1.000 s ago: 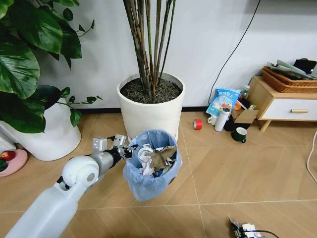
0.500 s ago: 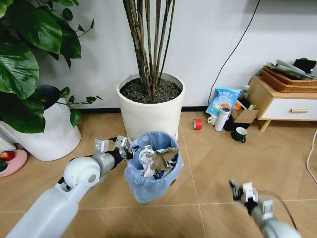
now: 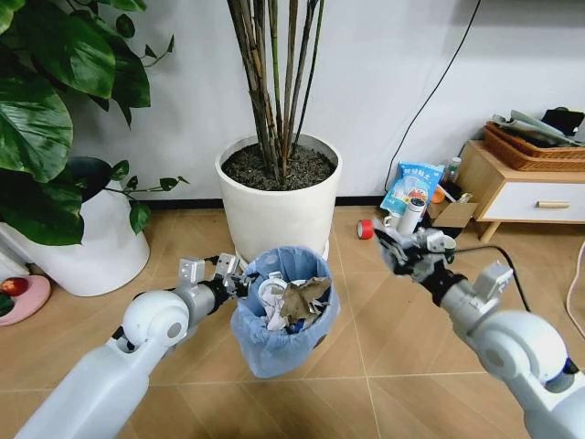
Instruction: Pick up the trash bin and place the garbage on the floor into it.
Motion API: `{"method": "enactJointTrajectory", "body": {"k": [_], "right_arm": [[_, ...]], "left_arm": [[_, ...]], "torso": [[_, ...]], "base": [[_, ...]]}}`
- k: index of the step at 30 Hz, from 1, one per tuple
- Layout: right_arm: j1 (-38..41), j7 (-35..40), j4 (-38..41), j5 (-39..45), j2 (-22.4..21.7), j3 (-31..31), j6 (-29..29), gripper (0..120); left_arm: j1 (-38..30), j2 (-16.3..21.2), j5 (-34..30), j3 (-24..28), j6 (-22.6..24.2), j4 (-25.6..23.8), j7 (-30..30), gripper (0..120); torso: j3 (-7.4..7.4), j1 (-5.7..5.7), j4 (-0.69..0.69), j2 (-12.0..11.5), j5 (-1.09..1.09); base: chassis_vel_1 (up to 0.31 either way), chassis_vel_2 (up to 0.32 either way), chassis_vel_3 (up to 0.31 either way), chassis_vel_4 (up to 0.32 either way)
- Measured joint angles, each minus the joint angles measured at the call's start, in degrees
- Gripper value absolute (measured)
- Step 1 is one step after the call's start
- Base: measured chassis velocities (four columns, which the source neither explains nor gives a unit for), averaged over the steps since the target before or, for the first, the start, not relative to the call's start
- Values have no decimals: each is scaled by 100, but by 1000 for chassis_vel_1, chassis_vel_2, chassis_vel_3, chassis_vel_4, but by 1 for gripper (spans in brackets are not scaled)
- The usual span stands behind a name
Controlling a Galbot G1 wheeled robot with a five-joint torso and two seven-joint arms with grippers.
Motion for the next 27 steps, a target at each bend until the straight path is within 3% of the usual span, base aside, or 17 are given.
{"method": "enactJointTrajectory", "body": {"k": [4, 7, 13, 25, 27], "right_arm": [[529, 123, 80, 594, -29, -415, -80, 0], [1013, 193, 78, 846, 101, -1088, -74, 0], [1305, 405, 30, 1231, 291, -1828, -97, 0], [1251, 539, -440, 1078, 292, -2292, -27, 0], [1257, 573, -527, 955, 264, -2293, -115, 7]], "left_arm": [[-56, -28, 0, 80, 0, 66, 5, 0], [-123, -90, 0, 184, 0, 131, -7, 0], [-199, -117, -16, 243, 0, 161, -30, 0], [-291, -110, -33, 215, -1, 192, -6, 0], [-307, -116, -34, 213, 0, 202, 6, 0]], "torso": [[0, 0, 2, 0, 2], [0, 0, 1, 0, 2], [0, -1, 2, 0, 1], [0, 0, 0, 0, 2], [0, 0, 0, 0, 2]], "base": [[0, 0, 0, 0], [0, 0, 0, 0], [0, 0, 0, 0], [0, 0, 0, 0], [0, 0, 0, 0]]}}
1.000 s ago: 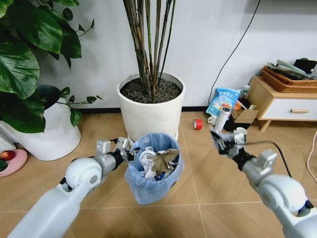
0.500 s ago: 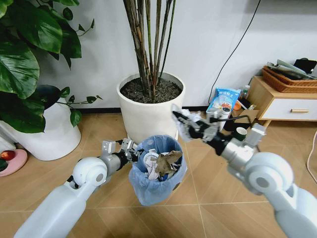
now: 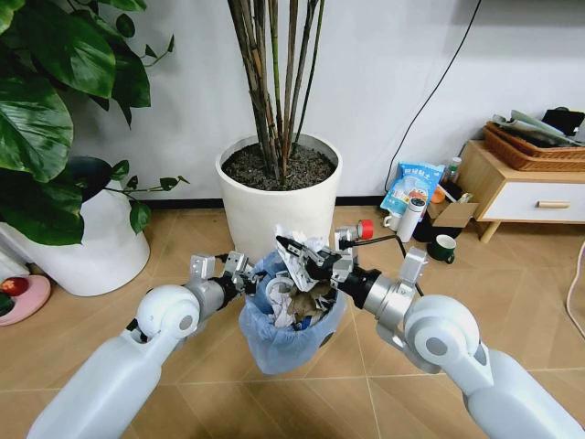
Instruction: Pick up the trash bin and place the garbage on the floor into it.
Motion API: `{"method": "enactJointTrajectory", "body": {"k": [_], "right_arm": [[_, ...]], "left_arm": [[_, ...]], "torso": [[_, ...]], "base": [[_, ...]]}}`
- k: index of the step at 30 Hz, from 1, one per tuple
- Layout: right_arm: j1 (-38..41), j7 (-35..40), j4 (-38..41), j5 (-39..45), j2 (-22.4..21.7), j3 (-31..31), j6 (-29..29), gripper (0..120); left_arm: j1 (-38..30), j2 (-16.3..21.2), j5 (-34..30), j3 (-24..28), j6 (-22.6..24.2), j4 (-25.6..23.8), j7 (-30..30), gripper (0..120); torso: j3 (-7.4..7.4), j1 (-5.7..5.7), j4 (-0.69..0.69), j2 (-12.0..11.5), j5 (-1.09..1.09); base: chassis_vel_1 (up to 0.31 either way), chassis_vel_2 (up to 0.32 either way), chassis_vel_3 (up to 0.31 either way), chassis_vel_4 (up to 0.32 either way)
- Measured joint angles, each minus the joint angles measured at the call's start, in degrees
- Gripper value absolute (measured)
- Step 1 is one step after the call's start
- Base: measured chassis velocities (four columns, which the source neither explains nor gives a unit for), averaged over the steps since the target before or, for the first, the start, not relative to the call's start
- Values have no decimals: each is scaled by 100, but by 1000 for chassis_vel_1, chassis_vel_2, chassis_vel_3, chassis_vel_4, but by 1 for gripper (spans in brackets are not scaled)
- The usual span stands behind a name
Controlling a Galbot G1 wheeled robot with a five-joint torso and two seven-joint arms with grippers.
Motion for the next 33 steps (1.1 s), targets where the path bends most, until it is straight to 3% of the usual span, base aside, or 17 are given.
{"method": "enactJointTrajectory", "body": {"k": [6, 10, 21, 25, 33], "right_arm": [[51, 29, -146, -184, 2, -46, -38, 23], [190, 34, -358, -422, 14, -166, -69, 43], [357, -110, -681, -1199, -11, -339, 44, 78], [426, -128, -689, -1401, -32, -363, 118, 97], [469, -128, -539, -1371, -87, -139, 128, 100]], "left_arm": [[-33, -9, 0, -3, 0, 12, 11, 0], [-87, 8, -3, -7, 0, 26, 62, 0], [-96, 21, -4, -14, 0, 15, 96, 0], [-96, 23, 1, -27, 0, 13, 105, 0], [-82, 9, 41, -47, 0, 65, 158, 0]], "torso": [[0, 0, 0, 0, 0], [0, 0, 1, 0, 0], [0, 0, 1, 0, 0], [0, 0, 1, 0, 0], [0, 0, 1, 0, 0]], "base": [[0, 0, 0, 0], [0, 0, 0, 0], [0, 0, 0, 0], [0, 0, 0, 0], [0, 0, 0, 0]]}}
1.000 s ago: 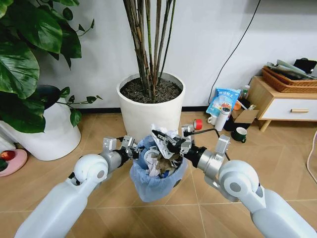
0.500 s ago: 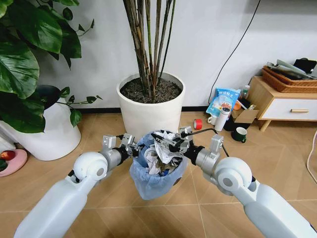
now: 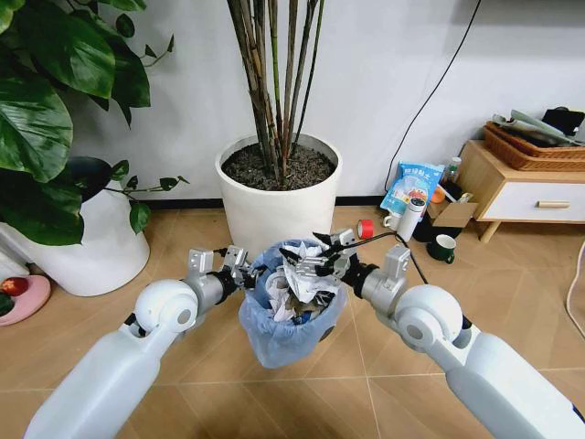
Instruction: Pick up the trash bin and place the garbage on the floor into it.
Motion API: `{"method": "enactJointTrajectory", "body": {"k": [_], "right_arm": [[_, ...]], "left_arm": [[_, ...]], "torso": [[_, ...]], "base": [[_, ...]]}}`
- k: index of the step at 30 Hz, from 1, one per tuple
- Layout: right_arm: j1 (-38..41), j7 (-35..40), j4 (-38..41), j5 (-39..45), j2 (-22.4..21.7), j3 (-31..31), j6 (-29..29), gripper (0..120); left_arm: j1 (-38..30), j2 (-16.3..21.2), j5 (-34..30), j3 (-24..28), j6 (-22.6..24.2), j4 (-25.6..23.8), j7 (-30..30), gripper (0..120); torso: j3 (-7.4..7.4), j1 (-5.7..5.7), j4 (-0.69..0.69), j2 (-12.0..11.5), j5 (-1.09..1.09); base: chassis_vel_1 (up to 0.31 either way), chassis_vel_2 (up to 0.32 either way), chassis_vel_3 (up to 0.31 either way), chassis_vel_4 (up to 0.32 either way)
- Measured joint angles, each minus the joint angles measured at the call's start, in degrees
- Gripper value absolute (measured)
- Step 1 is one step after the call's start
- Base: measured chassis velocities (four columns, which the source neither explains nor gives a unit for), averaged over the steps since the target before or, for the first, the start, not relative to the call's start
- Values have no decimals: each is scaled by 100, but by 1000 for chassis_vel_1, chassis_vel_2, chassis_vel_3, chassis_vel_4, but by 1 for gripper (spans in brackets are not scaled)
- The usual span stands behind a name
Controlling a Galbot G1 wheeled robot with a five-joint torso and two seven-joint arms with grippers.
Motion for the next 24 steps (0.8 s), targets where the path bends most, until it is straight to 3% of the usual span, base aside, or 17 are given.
{"method": "enactJointTrajectory", "body": {"k": [16, 24], "right_arm": [[-460, -6, 93, -37, -52, 831, 15, 100], [-1106, 279, 154, -857, 19, 1437, 159, 100]], "left_arm": [[12, 21, 10, -36, 0, -8, -4, 0], [124, 64, 91, -167, 0, -50, -44, 0]], "torso": [[0, 0, 0, 0, 0], [0, 0, 0, 1, 0]], "base": [[0, 0, 0, 0], [0, 0, 0, 0]]}}
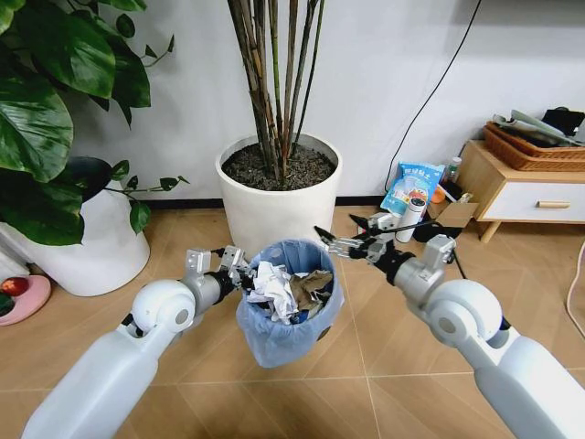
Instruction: Pick up the trash bin and place the garbage on the floor into it.
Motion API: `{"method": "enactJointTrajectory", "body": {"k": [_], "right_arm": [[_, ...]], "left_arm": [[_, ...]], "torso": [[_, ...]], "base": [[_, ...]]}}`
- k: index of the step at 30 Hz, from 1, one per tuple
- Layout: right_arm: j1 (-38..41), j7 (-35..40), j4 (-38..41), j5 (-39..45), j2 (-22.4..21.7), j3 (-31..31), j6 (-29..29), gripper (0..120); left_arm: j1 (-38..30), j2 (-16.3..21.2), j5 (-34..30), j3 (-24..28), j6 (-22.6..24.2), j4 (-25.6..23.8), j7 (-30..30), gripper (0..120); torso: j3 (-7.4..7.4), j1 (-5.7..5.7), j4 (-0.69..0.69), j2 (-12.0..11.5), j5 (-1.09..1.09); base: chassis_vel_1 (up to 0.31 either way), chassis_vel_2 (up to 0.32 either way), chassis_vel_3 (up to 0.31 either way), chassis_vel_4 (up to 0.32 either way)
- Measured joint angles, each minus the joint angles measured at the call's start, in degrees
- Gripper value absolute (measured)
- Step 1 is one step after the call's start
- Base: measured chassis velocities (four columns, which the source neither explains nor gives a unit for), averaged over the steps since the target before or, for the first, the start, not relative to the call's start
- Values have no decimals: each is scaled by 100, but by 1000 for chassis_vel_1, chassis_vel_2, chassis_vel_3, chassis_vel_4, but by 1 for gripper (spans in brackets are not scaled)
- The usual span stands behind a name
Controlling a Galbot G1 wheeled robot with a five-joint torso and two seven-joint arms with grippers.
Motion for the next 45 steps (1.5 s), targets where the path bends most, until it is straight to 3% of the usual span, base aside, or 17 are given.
{"method": "enactJointTrajectory", "body": {"k": [10, 15, 24, 34, 45], "right_arm": [[-1389, 591, 321, -1415, 409, 684, -76, 100], [-1858, 582, 489, -1721, 774, 1165, -44, 100], [-2309, 562, 780, -2036, 1208, 1355, -30, 100], [-2613, 627, 949, -2178, 1213, 1335, -23, 100], [-2739, 628, 989, -2274, 1219, 1293, 2, 100]], "left_arm": [[366, 94, 235, -375, 0, -101, -58, 0], [463, 73, 248, -428, 0, -154, -83, 0], [442, -19, 274, -414, 0, -185, -117, 0], [394, -13, 264, -400, 0, -231, -150, 0], [397, 5, 251, -398, 0, -243, -177, 0]], "torso": [[0, -1, 0, 0, 0], [0, -1, -1, 0, -1], [0, -1, 0, 0, 1], [1, 0, 0, 0, 1], [0, 1, 1, -1, -2]], "base": [[0, 0, 0, 0], [0, 0, 0, 0], [0, 0, 0, 0], [29, 25, -32, -25], [214, 45, -230, -43]]}}
